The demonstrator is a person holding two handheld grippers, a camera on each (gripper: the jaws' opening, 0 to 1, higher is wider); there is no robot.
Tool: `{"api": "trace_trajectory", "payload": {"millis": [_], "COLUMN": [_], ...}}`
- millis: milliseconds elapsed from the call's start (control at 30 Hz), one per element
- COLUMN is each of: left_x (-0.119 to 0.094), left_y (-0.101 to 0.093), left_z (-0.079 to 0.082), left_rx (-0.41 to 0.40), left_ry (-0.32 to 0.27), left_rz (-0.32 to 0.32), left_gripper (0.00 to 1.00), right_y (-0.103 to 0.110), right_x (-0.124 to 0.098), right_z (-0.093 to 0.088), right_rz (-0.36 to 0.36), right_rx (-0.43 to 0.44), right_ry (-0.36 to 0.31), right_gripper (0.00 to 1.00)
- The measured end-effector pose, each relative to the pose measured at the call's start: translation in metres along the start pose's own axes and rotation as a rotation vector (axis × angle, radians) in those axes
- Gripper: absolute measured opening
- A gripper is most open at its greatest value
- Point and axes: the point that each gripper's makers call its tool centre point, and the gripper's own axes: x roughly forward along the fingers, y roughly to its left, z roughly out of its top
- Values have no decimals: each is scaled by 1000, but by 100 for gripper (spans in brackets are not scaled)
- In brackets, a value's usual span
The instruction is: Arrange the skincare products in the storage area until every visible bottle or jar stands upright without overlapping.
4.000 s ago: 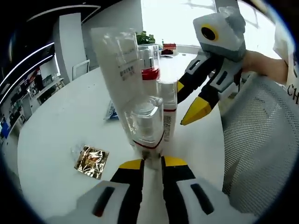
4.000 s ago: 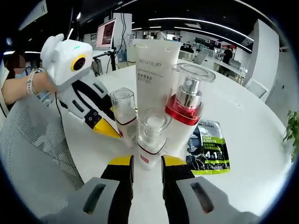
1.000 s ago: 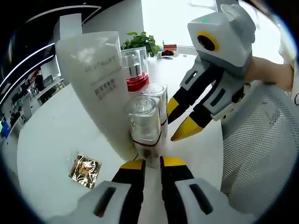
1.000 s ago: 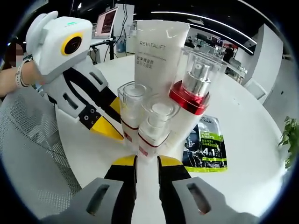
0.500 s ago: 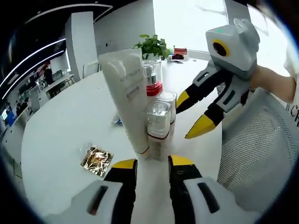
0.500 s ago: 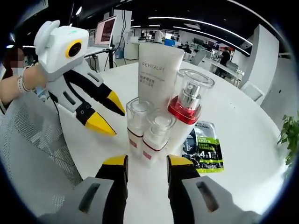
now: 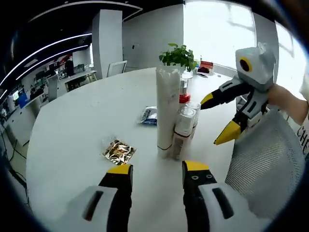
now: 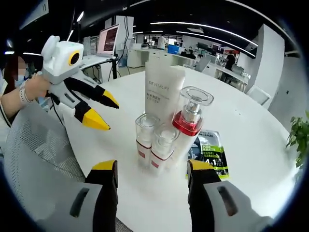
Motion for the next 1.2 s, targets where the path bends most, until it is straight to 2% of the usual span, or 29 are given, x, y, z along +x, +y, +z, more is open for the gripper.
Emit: {"api": "trace_trajectory", "payload": {"millis": [100, 233, 500, 767, 1200], "left_x": [-7, -16, -36, -55, -65], "left_y": [1, -2, -1, 7, 5], "left_z": [1, 1, 11, 10, 8], "left_rx": [-6, -6, -35, -44, -79], "left_ry": [-11, -2, -39, -41, -57], "left_rz": [3, 6, 14, 44, 40], "left_gripper": [40, 49, 61, 73, 85], "right_y": [2, 1, 0, 4, 8], "right_x": [-3, -9, -23, -32, -37], "right_z": [1, 6, 17, 26, 32], "right_rz": [8, -4, -18, -11, 4], "right_rx": [7, 5, 24, 16, 22], "right_ry": [4, -6, -43, -63, -76], "right_gripper": [64, 68, 77, 85, 96]}}
